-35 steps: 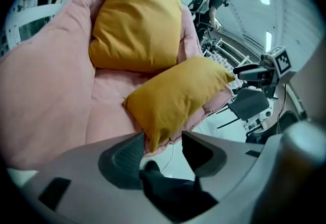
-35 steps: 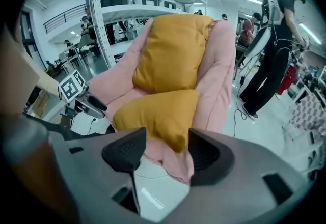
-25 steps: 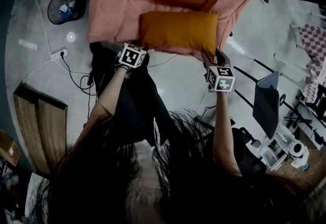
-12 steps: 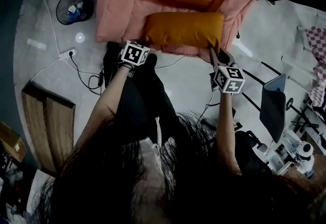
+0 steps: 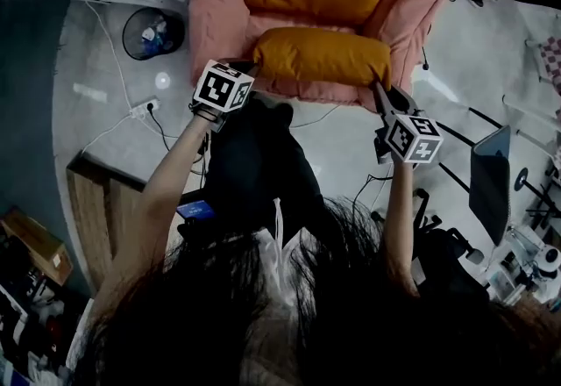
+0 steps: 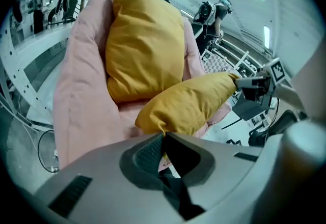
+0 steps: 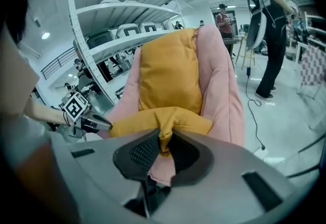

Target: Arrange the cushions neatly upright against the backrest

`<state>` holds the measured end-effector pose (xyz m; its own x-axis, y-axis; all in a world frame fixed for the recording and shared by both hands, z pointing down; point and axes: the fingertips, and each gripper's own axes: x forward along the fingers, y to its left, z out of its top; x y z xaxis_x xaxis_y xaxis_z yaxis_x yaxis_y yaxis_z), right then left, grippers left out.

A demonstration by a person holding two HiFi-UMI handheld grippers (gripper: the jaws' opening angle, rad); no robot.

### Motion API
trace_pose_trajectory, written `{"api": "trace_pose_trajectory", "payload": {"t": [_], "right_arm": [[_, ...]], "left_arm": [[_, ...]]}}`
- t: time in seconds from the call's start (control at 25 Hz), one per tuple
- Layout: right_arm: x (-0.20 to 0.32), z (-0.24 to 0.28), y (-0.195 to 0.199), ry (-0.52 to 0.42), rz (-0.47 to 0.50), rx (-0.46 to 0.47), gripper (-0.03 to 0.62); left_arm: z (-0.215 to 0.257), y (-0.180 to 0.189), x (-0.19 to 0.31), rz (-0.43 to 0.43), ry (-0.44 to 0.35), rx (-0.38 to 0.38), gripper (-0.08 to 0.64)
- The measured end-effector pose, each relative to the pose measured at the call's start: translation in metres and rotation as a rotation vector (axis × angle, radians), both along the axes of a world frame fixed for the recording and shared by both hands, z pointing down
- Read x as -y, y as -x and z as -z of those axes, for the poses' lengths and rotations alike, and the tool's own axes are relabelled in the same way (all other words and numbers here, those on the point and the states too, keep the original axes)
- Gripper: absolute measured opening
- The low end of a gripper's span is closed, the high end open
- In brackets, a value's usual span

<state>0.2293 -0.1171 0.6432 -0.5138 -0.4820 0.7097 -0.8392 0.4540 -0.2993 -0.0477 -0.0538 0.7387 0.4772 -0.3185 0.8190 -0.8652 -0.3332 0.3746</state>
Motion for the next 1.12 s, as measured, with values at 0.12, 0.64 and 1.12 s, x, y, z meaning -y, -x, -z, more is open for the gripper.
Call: {"api": "trace_pose_trajectory", "payload": {"t": [0.12,0.64,1.12], "right_arm": [[0.004,-0.002,0.003,0.066,-0.07,0.054,0.063],[0.022,-0.046,0.03,0.35,-0.239,0.099,0.063],[0.118,-0.104,0.022,0.368,-0.376,0.109,0.064]], "left_arm": [[0.024,0.019,0.023,0.045,-0.005,-0.067,0.031],[0.025,0.057,0.059,0.099,0.184,-0.133,0.029],[-0.022,0.061,0.157,0.185,0.234,-0.155,0.029]]}}
